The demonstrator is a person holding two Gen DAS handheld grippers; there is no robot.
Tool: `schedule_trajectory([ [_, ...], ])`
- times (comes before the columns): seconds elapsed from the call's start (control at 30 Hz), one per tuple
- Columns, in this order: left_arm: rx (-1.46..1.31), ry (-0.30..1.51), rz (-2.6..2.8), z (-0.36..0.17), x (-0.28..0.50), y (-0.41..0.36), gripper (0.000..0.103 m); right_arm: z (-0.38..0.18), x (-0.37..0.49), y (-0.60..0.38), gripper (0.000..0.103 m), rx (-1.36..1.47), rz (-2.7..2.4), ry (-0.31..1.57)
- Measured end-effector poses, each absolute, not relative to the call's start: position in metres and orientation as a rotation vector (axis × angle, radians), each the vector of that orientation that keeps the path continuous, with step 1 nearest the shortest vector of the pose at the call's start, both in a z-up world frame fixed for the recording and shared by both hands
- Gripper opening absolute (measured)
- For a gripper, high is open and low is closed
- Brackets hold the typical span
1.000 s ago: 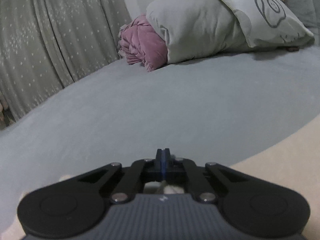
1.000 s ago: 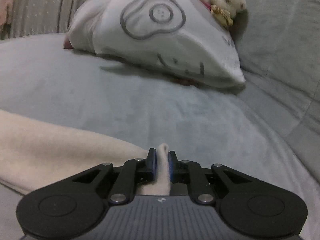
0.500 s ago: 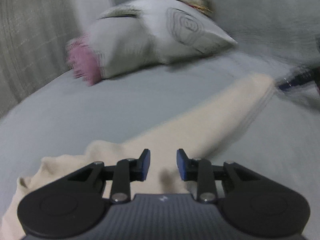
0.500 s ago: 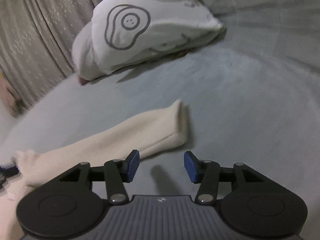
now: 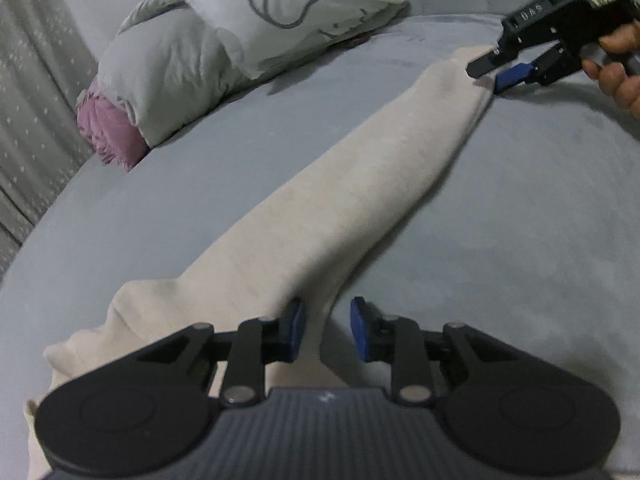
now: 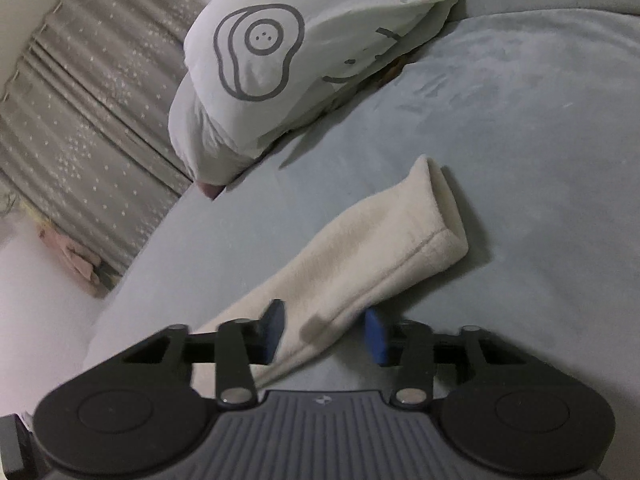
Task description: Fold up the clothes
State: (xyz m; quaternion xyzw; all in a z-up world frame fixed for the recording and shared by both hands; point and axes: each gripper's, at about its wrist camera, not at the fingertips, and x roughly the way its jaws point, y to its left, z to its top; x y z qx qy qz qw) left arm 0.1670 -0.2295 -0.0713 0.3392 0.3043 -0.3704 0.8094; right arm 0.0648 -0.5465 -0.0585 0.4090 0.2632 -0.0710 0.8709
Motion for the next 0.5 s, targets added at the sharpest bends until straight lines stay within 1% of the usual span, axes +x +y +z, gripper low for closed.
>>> schedule_trajectory([
  [0.03, 0.728, 0.651, -0.795, -0.07, 0.168, -0.228, 0.019, -0.058, 0.064, -0.549, 0.013, 0.87, -0.151, 0.537],
  [0.07, 0.732, 0.653, -0.799, -0.071, 0.168, -0.227, 0.007, -0.056, 0.062, -0.552, 0.011, 0.883, -0.147, 0.519],
  [0.1, 0.743, 0.651, -0.791, -0.072, 0.17, -0.227, 0.0, -0.053, 0.06, -0.555, 0.011, 0.899, -0.139, 0.493],
  [0.23, 0.656, 0.698, -0.845, -0.057, 0.182, -0.218, 0.0, -0.037, 0.06, -0.554, 0.01, 0.86, -0.142, 0.475],
  [0.4, 0.46, 0.79, -1.0, -0.032, 0.192, -0.194, 0.0, -0.013, 0.067, -0.541, 0.01, 0.684, -0.211, 0.575],
  [0.43, 0.457, 0.815, -1.018, -0.032, 0.192, -0.193, 0.0, -0.012, 0.068, -0.537, 0.01, 0.646, -0.223, 0.6],
  [0.5, 0.545, 0.876, -1.016, -0.047, 0.19, -0.199, 0.0, -0.017, 0.075, -0.525, 0.01, 0.531, -0.257, 0.687],
])
